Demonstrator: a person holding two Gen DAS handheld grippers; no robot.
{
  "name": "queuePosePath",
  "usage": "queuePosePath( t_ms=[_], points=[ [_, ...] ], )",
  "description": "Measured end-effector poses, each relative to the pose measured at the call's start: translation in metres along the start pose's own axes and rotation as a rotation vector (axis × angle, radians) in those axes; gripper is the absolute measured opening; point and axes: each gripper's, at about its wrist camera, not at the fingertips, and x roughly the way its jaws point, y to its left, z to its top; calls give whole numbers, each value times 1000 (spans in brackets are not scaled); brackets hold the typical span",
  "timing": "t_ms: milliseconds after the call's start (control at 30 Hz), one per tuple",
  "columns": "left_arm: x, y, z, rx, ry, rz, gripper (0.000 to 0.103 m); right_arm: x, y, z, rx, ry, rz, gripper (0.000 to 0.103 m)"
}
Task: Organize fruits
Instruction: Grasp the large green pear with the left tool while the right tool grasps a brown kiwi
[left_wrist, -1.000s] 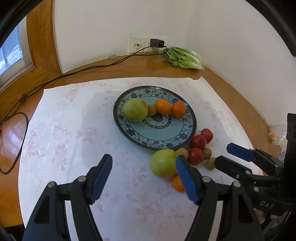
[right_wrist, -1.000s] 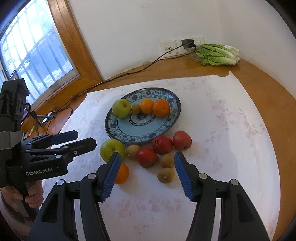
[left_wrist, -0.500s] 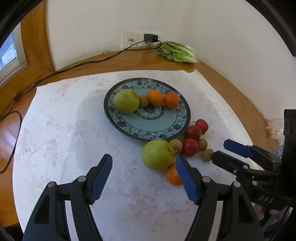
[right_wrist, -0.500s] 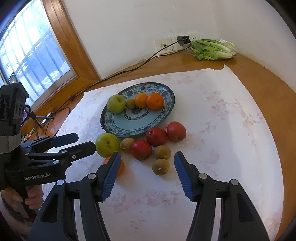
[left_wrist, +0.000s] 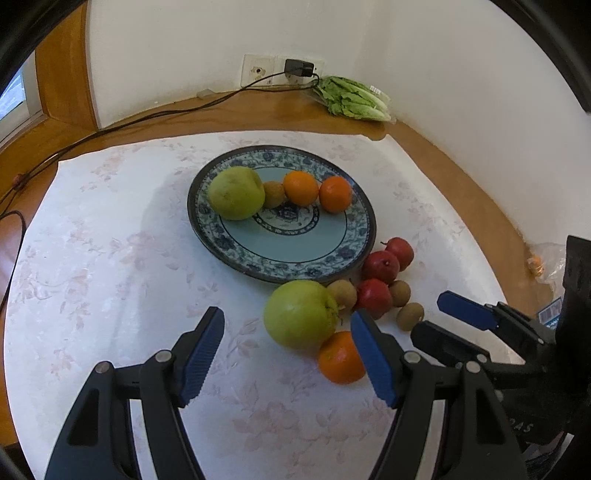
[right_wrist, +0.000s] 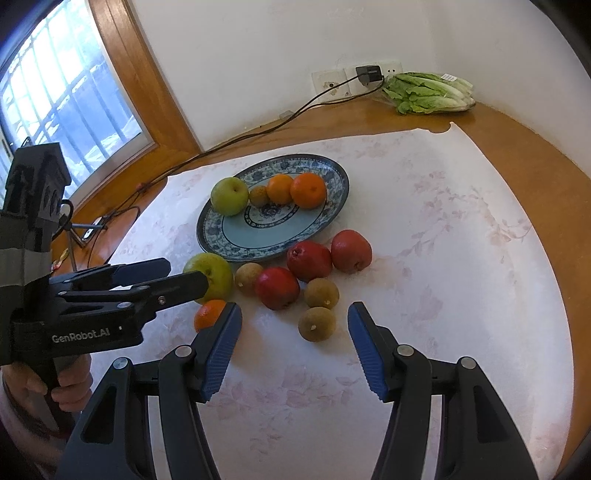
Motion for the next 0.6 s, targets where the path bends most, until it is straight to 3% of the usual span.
queuePosePath(
  t_ms=[467,600],
  points=[
    [11,-2,-2,20,-14,35,75,13,-9,-4,22,29,-19,61],
    [12,-2,-3,12,-14,3,66,17,-11,-5,29,39,-23,59]
  ],
)
